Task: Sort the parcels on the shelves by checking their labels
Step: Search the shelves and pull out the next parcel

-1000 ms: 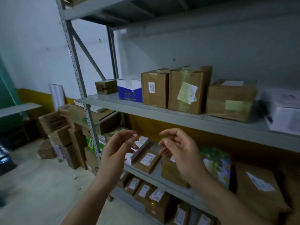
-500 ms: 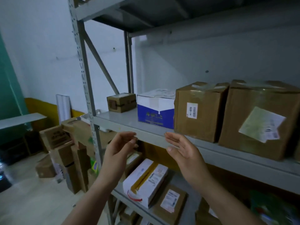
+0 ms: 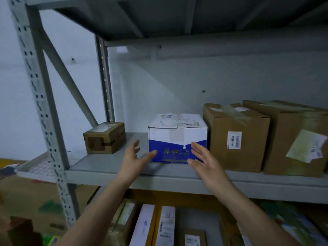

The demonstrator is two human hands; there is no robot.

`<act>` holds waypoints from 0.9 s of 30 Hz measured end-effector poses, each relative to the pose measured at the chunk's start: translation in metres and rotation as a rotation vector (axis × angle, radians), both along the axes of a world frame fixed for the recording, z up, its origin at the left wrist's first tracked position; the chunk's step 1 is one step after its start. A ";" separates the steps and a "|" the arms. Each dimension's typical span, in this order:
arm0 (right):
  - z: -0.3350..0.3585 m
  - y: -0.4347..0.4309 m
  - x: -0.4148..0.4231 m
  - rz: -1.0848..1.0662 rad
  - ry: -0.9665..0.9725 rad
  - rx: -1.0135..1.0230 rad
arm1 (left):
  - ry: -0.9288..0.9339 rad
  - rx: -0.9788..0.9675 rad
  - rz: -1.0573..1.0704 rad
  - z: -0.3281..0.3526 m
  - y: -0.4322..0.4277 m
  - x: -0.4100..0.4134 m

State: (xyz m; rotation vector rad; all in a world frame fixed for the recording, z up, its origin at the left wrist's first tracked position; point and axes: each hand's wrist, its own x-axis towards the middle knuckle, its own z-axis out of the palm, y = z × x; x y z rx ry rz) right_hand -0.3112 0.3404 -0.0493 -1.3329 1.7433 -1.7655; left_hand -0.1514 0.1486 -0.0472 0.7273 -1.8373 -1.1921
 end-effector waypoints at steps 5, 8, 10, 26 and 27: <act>-0.016 -0.009 0.007 -0.136 0.036 -0.014 | -0.125 0.014 -0.169 -0.002 -0.032 -0.011; -0.018 -0.009 0.010 -0.218 0.000 -0.057 | -0.171 -0.002 -0.235 0.003 -0.041 -0.020; -0.015 -0.006 0.009 -0.266 -0.007 -0.068 | -0.197 -0.021 -0.287 0.003 -0.051 -0.025; 0.000 -0.035 0.013 -0.418 0.166 0.152 | -0.346 -0.214 -0.288 0.005 -0.080 -0.016; 0.001 -0.038 0.014 -0.413 0.105 0.139 | -0.297 -0.148 -0.327 0.007 -0.073 -0.015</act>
